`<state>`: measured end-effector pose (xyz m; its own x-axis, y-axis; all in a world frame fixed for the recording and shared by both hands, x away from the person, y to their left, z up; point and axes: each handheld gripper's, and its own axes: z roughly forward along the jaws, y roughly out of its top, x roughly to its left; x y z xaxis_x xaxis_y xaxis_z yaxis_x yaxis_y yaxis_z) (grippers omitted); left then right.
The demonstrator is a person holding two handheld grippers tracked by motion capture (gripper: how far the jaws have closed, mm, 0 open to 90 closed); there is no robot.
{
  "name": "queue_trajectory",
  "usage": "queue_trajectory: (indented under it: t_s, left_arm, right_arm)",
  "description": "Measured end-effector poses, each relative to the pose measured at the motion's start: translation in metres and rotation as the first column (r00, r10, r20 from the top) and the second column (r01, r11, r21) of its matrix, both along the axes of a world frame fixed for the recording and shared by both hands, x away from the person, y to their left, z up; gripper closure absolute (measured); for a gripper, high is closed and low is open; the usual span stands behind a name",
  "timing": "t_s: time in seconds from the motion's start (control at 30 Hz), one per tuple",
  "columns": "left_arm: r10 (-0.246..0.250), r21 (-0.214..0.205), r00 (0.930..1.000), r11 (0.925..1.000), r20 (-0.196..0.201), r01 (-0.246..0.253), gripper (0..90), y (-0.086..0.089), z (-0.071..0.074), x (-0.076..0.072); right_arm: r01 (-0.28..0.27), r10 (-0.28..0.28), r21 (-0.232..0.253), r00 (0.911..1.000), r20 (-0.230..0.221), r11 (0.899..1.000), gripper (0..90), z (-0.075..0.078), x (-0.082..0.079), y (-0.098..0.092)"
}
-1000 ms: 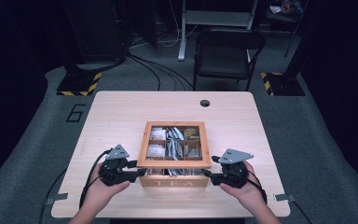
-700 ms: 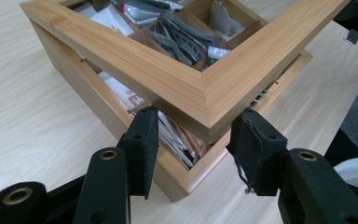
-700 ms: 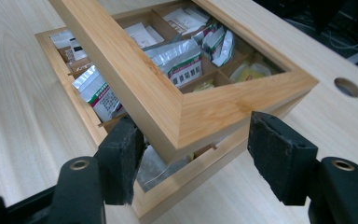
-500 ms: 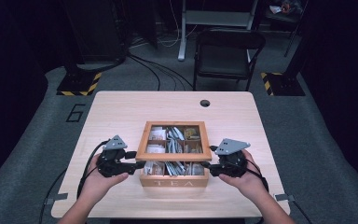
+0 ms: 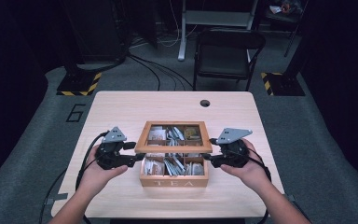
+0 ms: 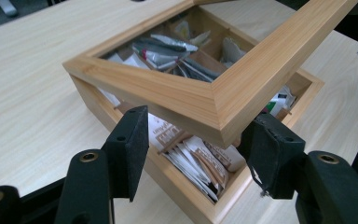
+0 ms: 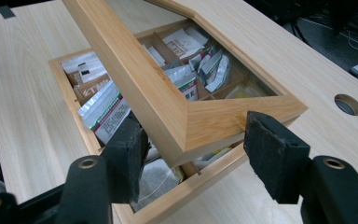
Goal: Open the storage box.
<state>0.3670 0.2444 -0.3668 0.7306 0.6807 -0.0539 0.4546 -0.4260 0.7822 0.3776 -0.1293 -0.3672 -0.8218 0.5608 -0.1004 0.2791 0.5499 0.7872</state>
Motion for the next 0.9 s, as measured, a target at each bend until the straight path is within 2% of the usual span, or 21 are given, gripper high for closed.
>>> queue_trajectory:
  t_s: [0.3,0.33,0.37,0.4,0.5,0.57,0.6,0.77,0.87,0.9]
  left_arm:
    - [-0.012,-0.003,0.9993,0.9999,0.035,0.013,42.7,0.0,0.013,0.009]
    - [-0.02,-0.001,0.9991,0.9998,0.039,0.02,43.0,0.0,0.015,0.01]
    - [-0.025,-0.004,0.9988,0.9997,0.043,0.025,44.1,-0.001,0.016,0.011]
    - [-0.027,0.004,0.9984,0.9996,0.05,0.027,44.5,-0.001,0.017,0.011]
    - [-0.023,0.011,0.9979,0.9997,0.061,0.023,45.3,-0.002,0.02,0.014]
    - [-0.018,-0.001,0.9979,0.9998,0.062,0.018,45.6,-0.002,0.022,0.017]
    - [-0.019,-0.005,0.9979,0.9998,0.061,0.02,45.6,-0.001,0.023,0.018]
    - [-0.016,-0.036,0.9958,0.9992,0.09,0.019,44.7,-0.001,0.023,0.026]
    - [0.001,-0.023,0.9952,0.9997,0.098,0.001,44.5,-0.003,0.019,0.033]
    - [0.005,-0.02,0.9949,0.9998,0.101,-0.003,44.5,-0.004,0.018,0.035]
  right_arm:
    - [0.001,-0.001,0.016,1.0,-0.009,1.0,42.5,0.015,0.01,-0.001]
    - [0.018,-0.017,0.026,0.9996,-0.023,1.0,42.7,0.016,0.01,0.0]
    - [0.002,-0.002,0.023,0.9999,-0.016,1.0,42.8,0.017,0.012,-0.001]
    - [0.018,-0.017,0.032,0.9995,-0.027,0.999,43.0,0.018,0.012,-0.001]
    - [0.01,-0.009,0.038,0.9992,-0.038,0.999,43.3,0.022,0.017,-0.002]
    - [0.008,-0.006,0.05,0.9992,-0.039,0.999,43.5,0.023,0.021,-0.003]
    - [0.019,-0.016,0.059,0.9984,-0.054,0.998,43.7,0.024,0.022,-0.003]
    - [0.021,-0.015,0.087,0.9974,-0.07,0.996,45.3,0.027,0.03,-0.006]
    - [0.021,-0.016,0.083,0.9981,-0.06,0.996,47.2,0.03,0.033,-0.006]
    - [0.036,-0.031,0.081,0.9971,-0.069,0.996,47.7,0.032,0.033,-0.006]
